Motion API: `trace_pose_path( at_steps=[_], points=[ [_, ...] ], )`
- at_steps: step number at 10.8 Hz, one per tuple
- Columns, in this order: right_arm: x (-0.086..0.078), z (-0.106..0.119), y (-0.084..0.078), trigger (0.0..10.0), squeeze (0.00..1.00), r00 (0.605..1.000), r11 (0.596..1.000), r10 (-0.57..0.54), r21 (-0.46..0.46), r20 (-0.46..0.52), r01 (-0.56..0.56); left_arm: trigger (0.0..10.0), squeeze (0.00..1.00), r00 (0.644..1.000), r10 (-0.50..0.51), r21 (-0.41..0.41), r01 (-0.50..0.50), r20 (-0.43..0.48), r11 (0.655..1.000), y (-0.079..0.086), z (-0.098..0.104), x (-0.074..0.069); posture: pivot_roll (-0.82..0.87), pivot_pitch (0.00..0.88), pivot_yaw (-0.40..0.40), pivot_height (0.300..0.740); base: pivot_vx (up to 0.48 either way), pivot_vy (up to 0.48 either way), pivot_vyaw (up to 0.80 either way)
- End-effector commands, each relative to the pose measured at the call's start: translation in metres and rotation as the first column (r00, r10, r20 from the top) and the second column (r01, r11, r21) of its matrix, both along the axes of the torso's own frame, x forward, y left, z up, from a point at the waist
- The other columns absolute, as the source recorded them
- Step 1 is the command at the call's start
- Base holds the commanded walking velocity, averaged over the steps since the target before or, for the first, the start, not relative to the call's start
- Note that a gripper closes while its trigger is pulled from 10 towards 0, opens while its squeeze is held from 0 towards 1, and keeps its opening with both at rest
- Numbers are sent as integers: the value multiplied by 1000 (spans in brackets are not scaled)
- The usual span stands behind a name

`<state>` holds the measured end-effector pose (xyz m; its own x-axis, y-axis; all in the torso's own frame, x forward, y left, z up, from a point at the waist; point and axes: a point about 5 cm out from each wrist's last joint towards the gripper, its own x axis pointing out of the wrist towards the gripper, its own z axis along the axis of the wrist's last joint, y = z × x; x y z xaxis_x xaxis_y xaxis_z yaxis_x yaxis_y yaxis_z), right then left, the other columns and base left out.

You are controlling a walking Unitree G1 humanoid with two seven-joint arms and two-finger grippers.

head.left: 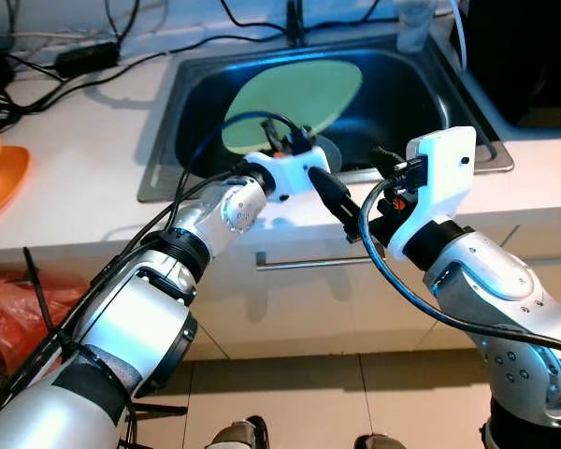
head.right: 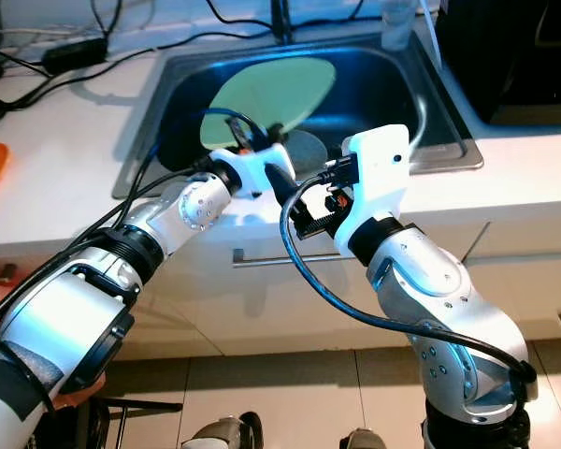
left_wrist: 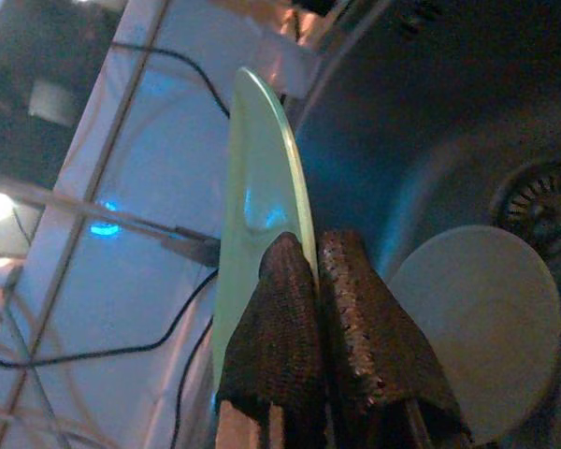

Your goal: Kitchen organization

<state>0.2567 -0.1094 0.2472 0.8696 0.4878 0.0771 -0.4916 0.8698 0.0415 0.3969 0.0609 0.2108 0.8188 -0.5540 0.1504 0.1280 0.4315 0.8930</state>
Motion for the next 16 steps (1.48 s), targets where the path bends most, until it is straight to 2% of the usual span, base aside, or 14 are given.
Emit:
trace_pose_path(
  at_steps=[1,2,5,9,16],
  points=[
    [-4,1,5,10000,0,1000,1000,25,3,-2,-25,471,0,999,40,-5,-40,-10,999,5,-1,3,-150,211,154,740,0,0,0],
    [-5,2,5,10000,0,1000,1000,26,6,-4,-26,0,0,997,72,-67,-75,-41,995,8,5,6,-147,217,152,740,0,0,0],
    [-3,0,7,10000,0,999,999,35,3,-13,-35,0,0,984,139,-253,-163,-112,954,18,13,11,-144,213,139,740,276,100,0],
    [-2,0,10,10000,0,999,999,47,-8,-14,-47,0,0,975,163,-256,-198,-154,946,28,5,12,-144,201,131,740,305,345,0],
    [-1,-2,10,10000,0,999,999,43,-12,-19,-43,0,0,971,170,-246,-208,-168,947,29,4,12,-138,203,132,740,355,322,0]
  ],
)
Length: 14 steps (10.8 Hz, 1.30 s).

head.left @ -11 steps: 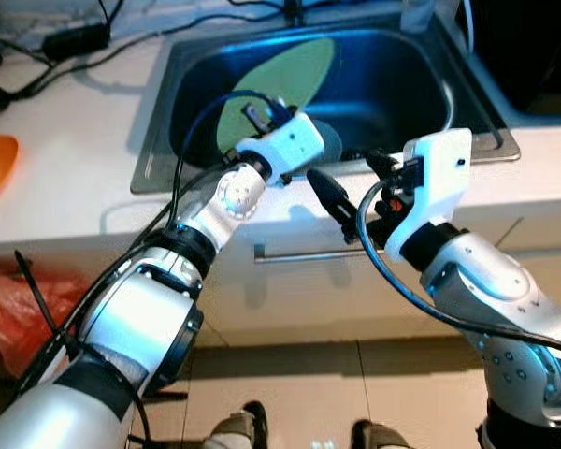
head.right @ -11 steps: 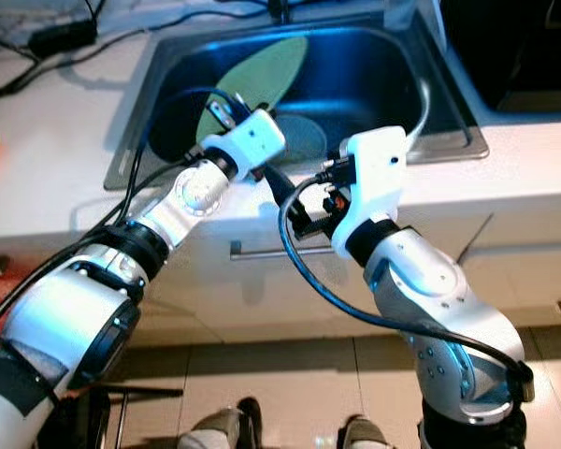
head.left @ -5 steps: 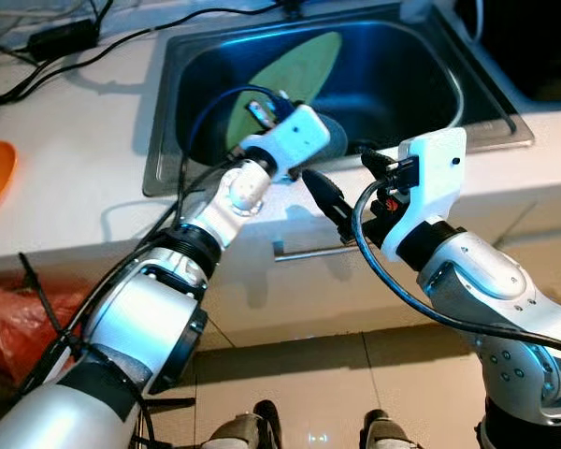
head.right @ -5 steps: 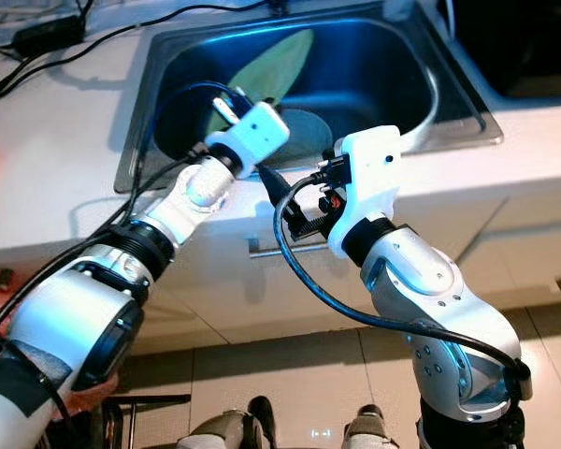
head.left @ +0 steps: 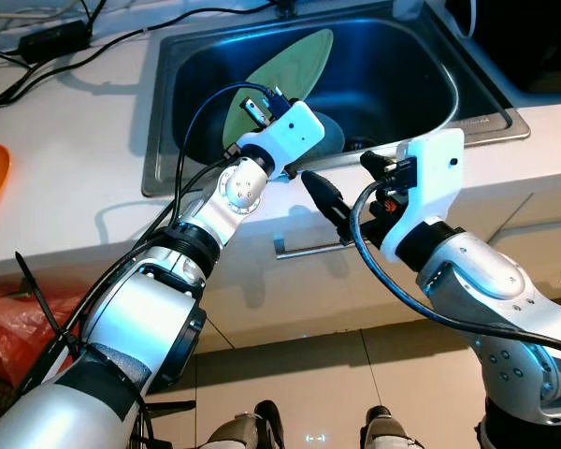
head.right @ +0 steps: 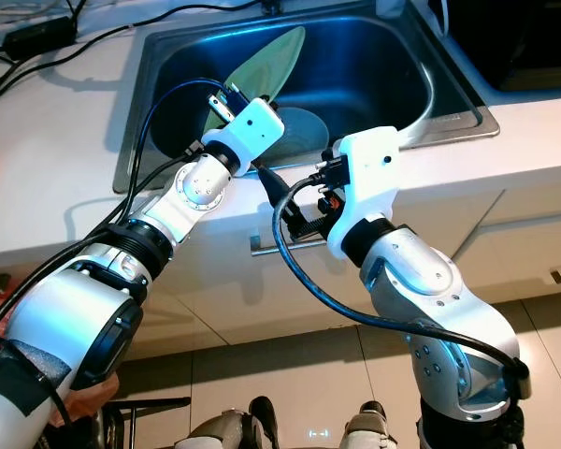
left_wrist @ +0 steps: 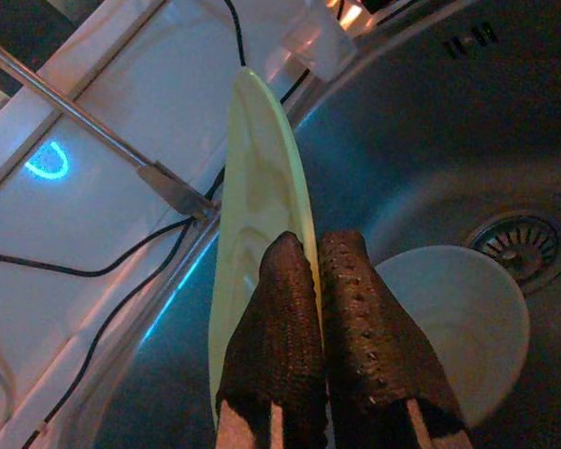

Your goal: Kitchen organization

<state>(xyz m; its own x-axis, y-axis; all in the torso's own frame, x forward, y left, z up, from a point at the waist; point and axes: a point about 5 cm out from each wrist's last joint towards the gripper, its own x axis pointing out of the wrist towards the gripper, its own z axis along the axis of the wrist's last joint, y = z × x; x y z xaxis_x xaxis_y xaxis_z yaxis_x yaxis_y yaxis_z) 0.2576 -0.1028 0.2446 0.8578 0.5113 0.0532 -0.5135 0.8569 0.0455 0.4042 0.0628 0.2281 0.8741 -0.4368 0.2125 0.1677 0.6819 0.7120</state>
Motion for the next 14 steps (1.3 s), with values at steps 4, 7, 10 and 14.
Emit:
trace_pose_path(
  at_steps=[4,7,10,14],
  points=[
    [5,0,2,10000,0,1000,1000,-5,-15,7,5,0,0,990,116,-34,-119,-83,992,30,-19,3,-138,182,109,740,197,136,0],
    [12,0,3,10000,0,1000,1000,11,-29,6,-10,0,0,983,165,-124,-174,-77,977,47,-23,2,-139,150,77,740,0,0,0],
    [16,1,6,10000,0,999,999,29,-38,12,-29,0,0,975,204,-171,-217,-91,961,58,-30,0,-147,112,55,740,0,0,0],
    [19,2,9,10000,0,999,999,26,-34,34,-25,0,0,977,193,-181,-206,-88,962,55,-20,3,-137,83,85,740,405,0,0]
  ],
)
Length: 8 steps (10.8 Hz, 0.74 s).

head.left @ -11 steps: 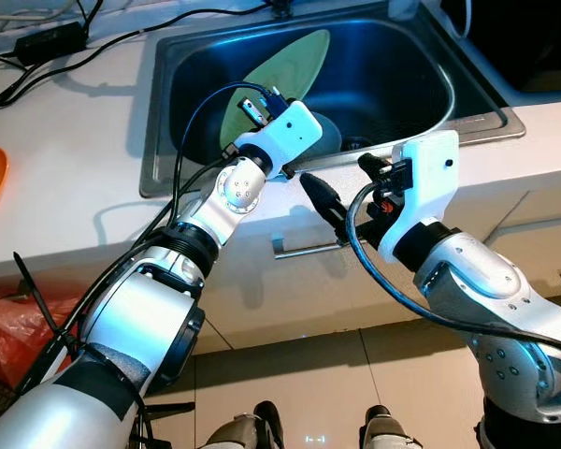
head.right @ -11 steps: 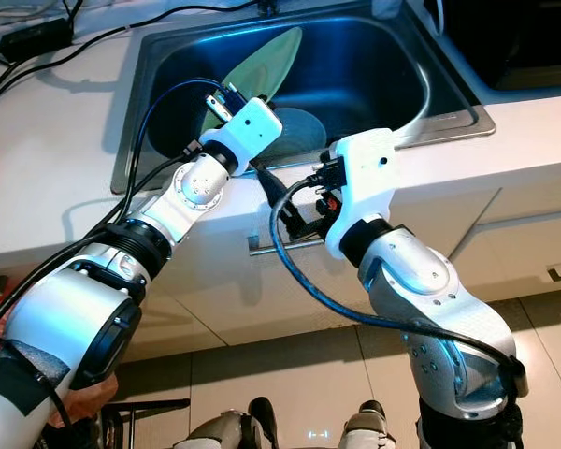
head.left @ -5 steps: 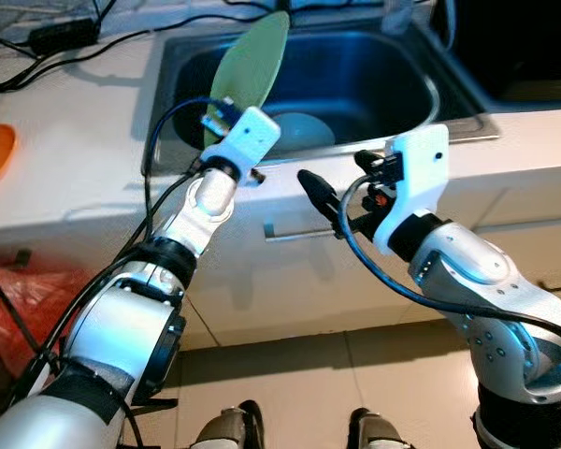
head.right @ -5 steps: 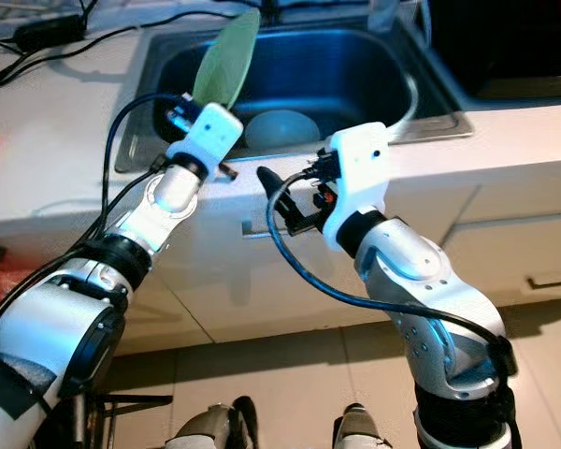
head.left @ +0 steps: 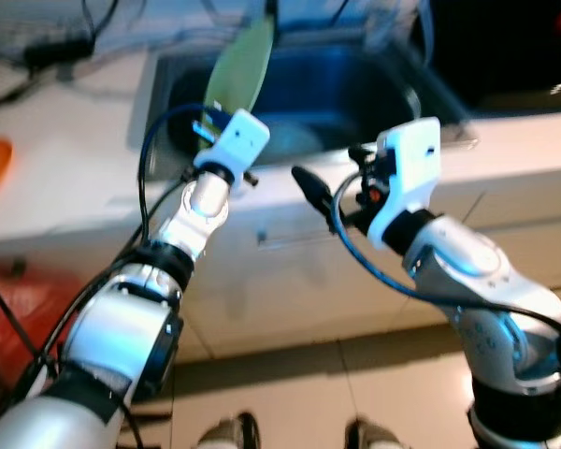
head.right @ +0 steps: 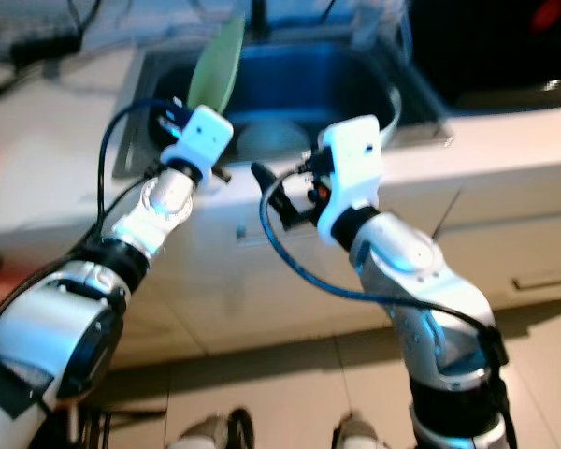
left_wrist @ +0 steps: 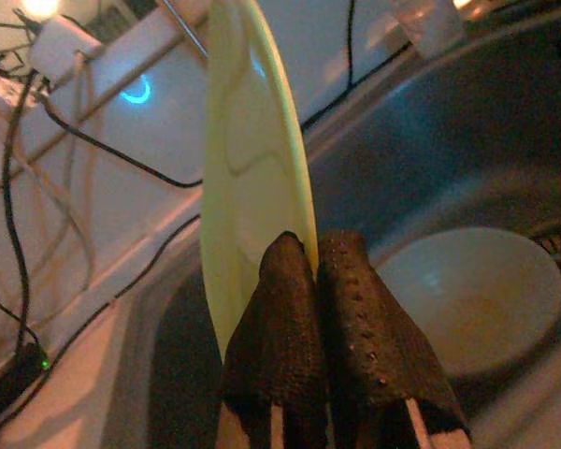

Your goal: Kitchen organization

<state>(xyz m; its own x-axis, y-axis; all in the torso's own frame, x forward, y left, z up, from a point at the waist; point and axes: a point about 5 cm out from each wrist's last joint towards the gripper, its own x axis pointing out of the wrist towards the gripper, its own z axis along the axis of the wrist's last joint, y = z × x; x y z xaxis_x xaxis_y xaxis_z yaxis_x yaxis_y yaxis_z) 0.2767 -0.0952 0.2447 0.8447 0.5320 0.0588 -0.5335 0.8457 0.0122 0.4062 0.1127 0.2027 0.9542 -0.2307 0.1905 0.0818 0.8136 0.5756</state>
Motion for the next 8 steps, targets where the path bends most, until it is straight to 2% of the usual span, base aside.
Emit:
trace_pose_path(
  at_steps=[1,7,8],
  points=[
    [1,2,1,10000,0,1000,1000,-4,-3,16,4,0,0,1000,18,-20,-17,16,1000,6,7,2,-134,83,92,740,480,0,0],
    [5,2,4,10000,0,999,1000,-10,-2,31,10,0,0,1000,22,-26,-21,10,999,7,6,2,-119,82,95,740,464,0,0],
    [5,1,5,10000,0,999,1000,-11,-1,31,11,0,0,1000,10,-23,-9,19,1000,6,7,1,-118,82,97,740,0,0,0]
  ],
)
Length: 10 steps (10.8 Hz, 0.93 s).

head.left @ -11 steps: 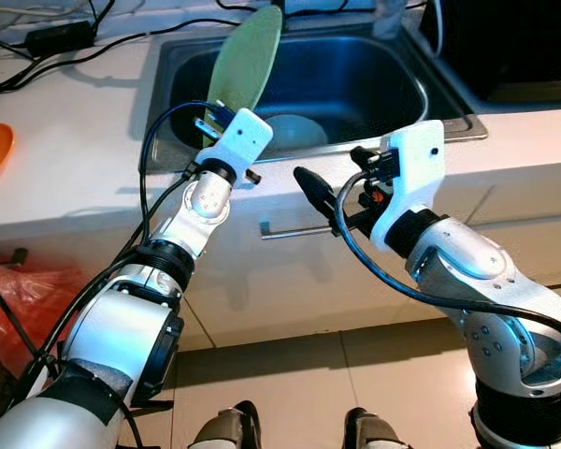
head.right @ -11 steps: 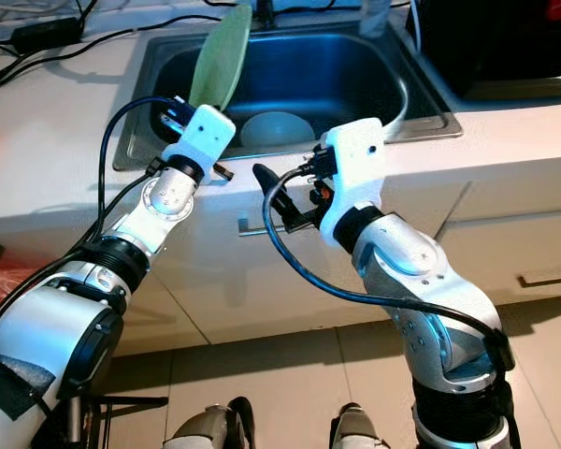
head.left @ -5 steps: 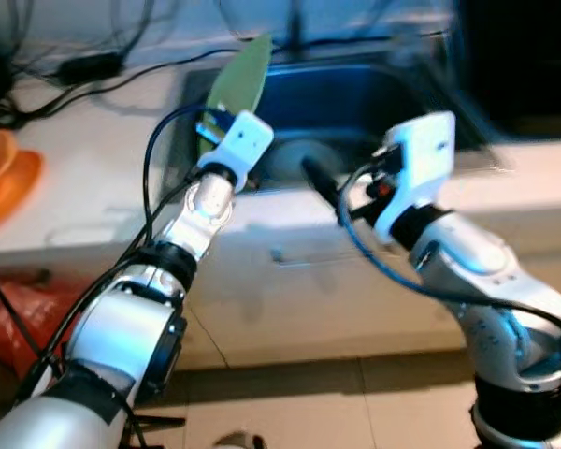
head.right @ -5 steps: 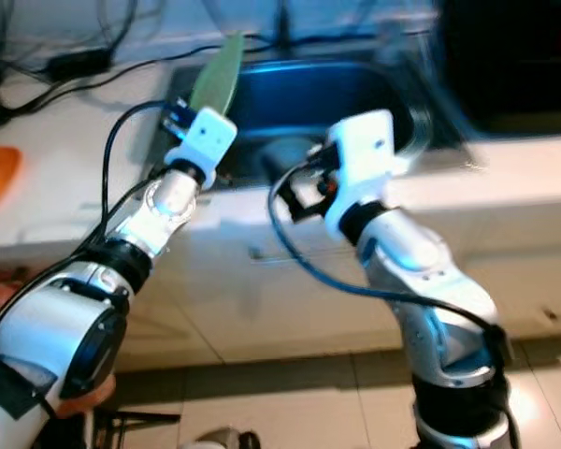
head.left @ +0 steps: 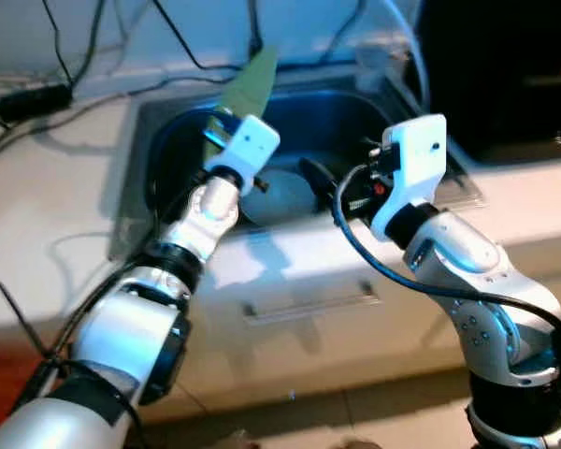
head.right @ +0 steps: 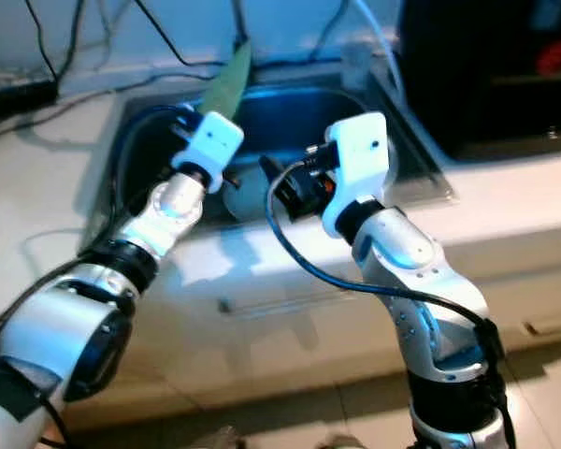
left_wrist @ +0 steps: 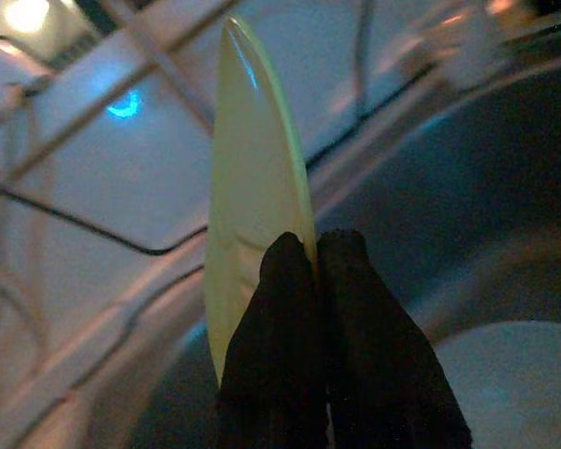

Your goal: Kitchen organization

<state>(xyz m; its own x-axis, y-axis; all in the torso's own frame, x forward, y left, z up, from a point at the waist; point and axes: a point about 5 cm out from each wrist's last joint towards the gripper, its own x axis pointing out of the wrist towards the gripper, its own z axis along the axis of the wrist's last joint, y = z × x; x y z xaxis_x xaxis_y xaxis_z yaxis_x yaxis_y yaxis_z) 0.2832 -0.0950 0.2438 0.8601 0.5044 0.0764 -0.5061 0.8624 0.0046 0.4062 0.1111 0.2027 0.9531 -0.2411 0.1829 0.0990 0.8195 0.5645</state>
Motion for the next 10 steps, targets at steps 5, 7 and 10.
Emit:
trace_pose_path(
  at_steps=[5,7,10],
  points=[
    [1,0,1,10000,0,1000,1000,-19,-11,6,19,0,0,1000,6,-3,-6,19,1000,5,7,1,-116,91,107,740,0,0,0],
    [4,-1,-3,10000,0,999,999,-53,-15,-4,52,0,0,1000,5,-4,-5,17,1000,4,6,1,-111,95,101,740,0,0,0],
    [7,-5,-6,10000,0,999,998,-42,-40,-26,40,0,0,1000,21,-35,-20,18,999,2,1,-1,-111,97,41,740,0,0,0]
  ],
)
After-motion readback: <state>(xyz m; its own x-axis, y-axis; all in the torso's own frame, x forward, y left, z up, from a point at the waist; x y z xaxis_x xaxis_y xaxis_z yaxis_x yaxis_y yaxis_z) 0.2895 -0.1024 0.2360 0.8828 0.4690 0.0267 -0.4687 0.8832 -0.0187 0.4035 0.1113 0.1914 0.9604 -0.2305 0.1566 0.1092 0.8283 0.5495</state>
